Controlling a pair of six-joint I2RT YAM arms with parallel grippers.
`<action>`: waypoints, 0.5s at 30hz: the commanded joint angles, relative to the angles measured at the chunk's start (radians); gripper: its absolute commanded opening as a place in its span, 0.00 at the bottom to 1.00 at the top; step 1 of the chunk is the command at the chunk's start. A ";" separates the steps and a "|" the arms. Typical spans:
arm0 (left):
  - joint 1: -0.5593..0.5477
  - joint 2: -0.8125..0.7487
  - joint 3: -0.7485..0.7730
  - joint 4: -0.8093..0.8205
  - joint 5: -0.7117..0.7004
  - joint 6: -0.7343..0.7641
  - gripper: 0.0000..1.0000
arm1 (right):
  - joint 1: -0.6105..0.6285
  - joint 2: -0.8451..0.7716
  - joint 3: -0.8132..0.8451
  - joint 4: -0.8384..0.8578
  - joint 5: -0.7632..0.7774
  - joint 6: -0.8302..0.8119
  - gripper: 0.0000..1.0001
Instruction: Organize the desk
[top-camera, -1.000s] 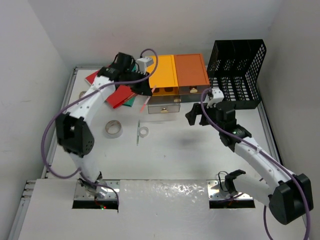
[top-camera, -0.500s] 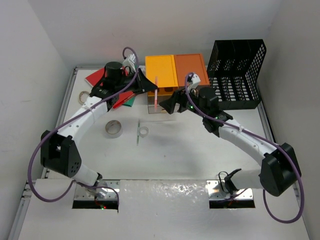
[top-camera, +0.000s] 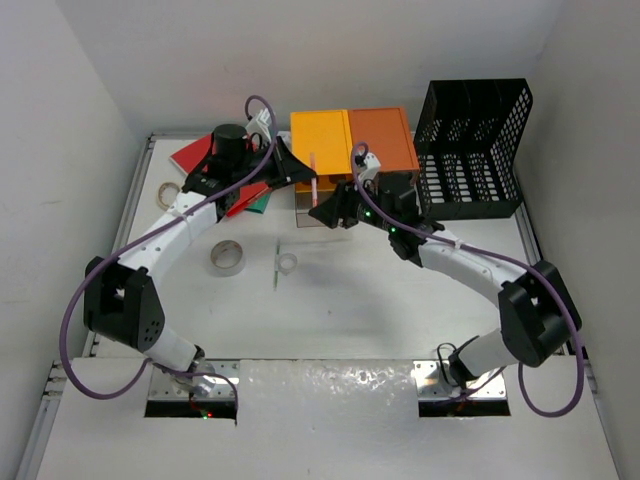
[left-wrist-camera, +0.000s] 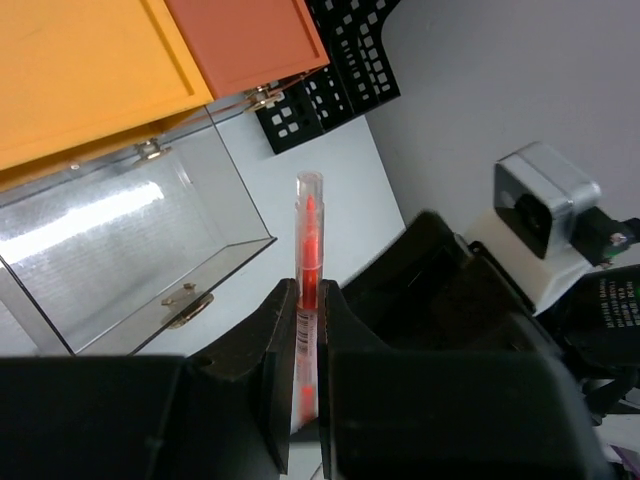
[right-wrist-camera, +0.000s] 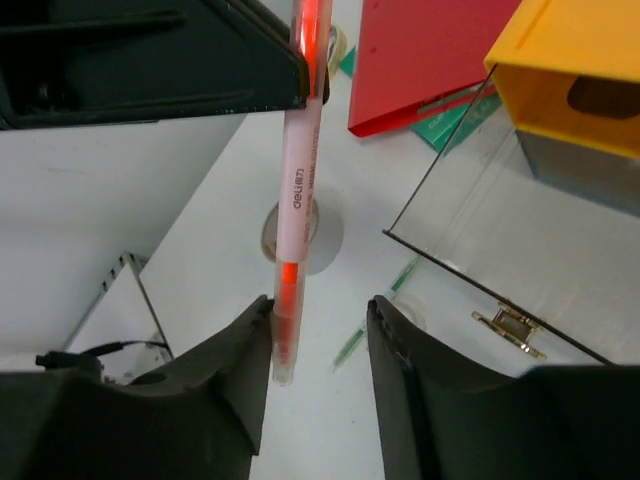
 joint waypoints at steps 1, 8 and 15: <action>-0.008 -0.011 -0.005 0.047 0.003 -0.017 0.00 | 0.007 0.011 0.042 0.067 -0.040 0.053 0.38; -0.008 0.006 0.005 0.013 0.026 0.022 0.03 | 0.006 0.005 0.062 -0.018 -0.026 0.072 0.00; -0.006 0.032 0.162 -0.286 -0.121 0.326 0.78 | -0.001 -0.004 0.239 -0.525 0.084 -0.234 0.00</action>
